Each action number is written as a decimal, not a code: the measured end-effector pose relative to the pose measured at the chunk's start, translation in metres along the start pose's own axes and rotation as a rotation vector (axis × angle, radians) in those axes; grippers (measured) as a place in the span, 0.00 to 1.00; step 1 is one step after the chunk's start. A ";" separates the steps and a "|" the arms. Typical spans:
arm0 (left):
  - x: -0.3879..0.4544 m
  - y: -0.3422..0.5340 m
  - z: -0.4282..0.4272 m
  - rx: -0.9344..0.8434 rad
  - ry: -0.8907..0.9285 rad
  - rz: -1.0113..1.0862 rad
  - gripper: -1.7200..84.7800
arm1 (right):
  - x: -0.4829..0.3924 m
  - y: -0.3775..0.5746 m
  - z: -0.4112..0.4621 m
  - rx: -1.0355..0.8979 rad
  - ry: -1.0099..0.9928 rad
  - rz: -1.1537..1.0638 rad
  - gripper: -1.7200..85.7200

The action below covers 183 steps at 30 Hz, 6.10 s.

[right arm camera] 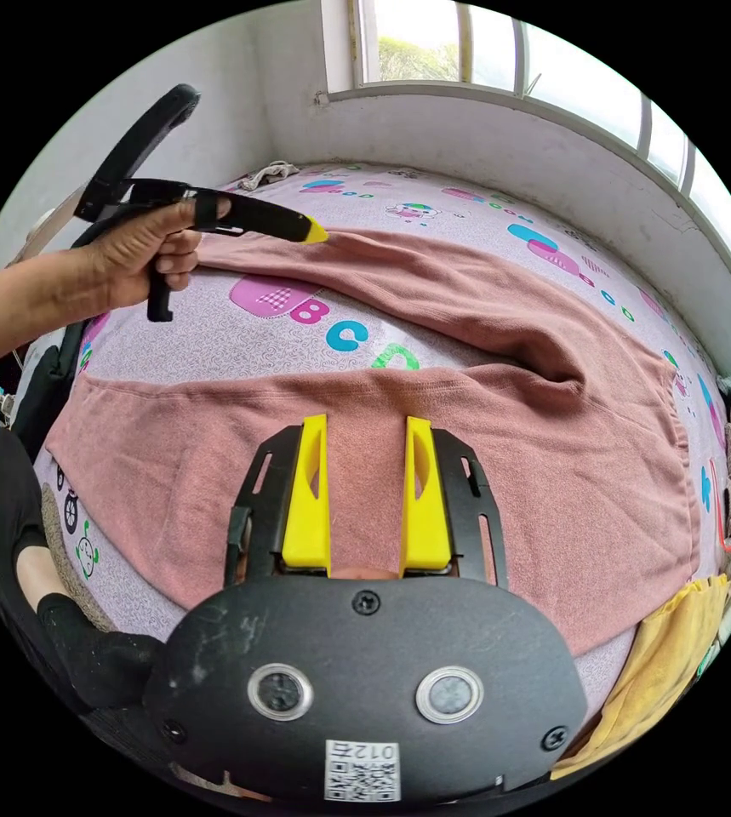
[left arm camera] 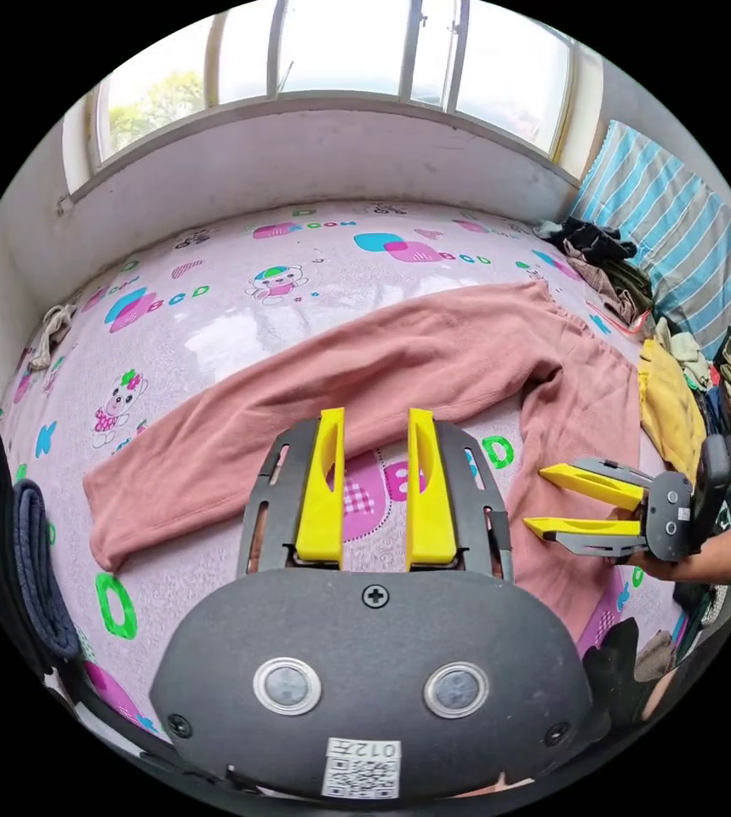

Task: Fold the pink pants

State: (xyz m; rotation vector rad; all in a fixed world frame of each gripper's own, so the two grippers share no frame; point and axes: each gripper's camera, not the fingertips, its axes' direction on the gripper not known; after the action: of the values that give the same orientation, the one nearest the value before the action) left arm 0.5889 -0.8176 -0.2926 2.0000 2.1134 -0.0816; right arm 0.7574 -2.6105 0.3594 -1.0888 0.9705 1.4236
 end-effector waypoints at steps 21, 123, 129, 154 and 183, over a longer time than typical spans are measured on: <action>-0.044 -0.033 0.013 -0.035 0.036 -0.073 0.14 | 0.062 -0.075 -0.039 0.169 -0.113 -0.012 0.11; -0.142 -0.146 0.004 -0.505 -0.259 0.329 0.04 | -0.093 -0.544 -0.120 -0.346 0.154 0.114 0.17; -0.133 -0.122 0.005 -0.489 -0.261 0.278 0.04 | -0.146 -0.561 -0.115 -0.524 0.181 0.042 0.13; 0.014 0.090 -0.178 -0.162 -0.426 0.646 0.02 | -0.368 -0.464 -0.457 -0.181 0.310 0.295 0.02; 0.139 0.322 -0.093 -0.431 -0.033 0.775 0.02 | -0.341 -0.166 -0.711 0.145 -0.302 1.299 0.17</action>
State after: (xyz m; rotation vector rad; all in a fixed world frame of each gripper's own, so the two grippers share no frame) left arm 0.8903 -0.6420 -0.1928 2.3262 1.0773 0.4255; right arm 1.0174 -3.3591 0.5051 0.0178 1.6121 2.3634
